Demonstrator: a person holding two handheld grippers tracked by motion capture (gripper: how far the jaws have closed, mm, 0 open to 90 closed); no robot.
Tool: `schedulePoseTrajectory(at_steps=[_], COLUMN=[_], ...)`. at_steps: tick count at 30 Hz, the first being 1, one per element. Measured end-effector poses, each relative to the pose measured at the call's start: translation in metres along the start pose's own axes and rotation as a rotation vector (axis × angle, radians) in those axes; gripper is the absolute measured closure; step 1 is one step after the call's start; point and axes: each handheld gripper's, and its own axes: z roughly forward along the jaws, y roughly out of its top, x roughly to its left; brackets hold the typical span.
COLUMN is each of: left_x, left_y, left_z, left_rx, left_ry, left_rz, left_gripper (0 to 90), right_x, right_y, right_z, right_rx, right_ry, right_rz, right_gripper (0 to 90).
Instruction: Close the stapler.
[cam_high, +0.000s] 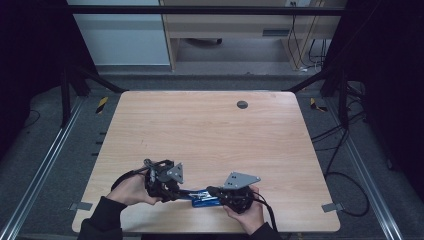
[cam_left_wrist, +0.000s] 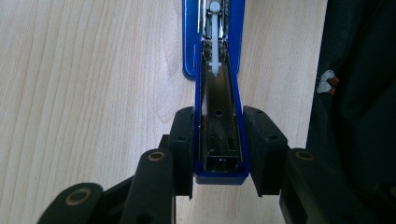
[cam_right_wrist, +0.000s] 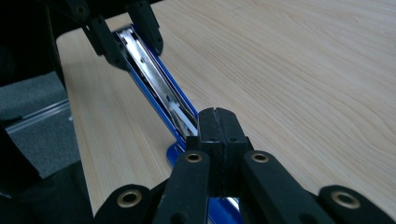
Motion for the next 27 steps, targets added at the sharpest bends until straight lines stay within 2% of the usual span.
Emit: schedulePoseTrajectory(at_steps=[4, 5, 8, 17, 21, 27], left_x=[0.001, 0.0, 0.0, 0.001, 0.001, 0.001], left_y=[0.002, 0.002, 0.003, 0.006, 0.009, 0.01], left_z=[-0.001, -0.001, -0.001, -0.002, -0.003, -0.003], left_rx=[0.015, 0.011, 0.015, 0.027, 0.035, 0.036], left_ry=[0.004, 0.001, 0.001, 0.003, 0.003, 0.003], left_rz=[0.014, 0.002, 0.006, 0.017, 0.02, 0.023], left_gripper=[65.9, 65.9, 65.9, 65.9, 65.9, 65.9], right_x=[0.003, 0.003, 0.005, 0.013, 0.014, 0.017], right_y=[0.004, 0.005, 0.005, 0.008, 0.009, 0.011], right_z=[0.007, 0.009, 0.014, 0.024, 0.028, 0.036], right_rx=[-0.019, -0.02, -0.008, -0.003, -0.004, -0.012], right_ry=[0.017, 0.019, 0.03, 0.042, 0.035, 0.049], right_rz=[0.005, 0.006, 0.01, -0.021, -0.016, 0.001], right_gripper=[90.0, 90.0, 90.0, 90.0, 90.0, 90.0])
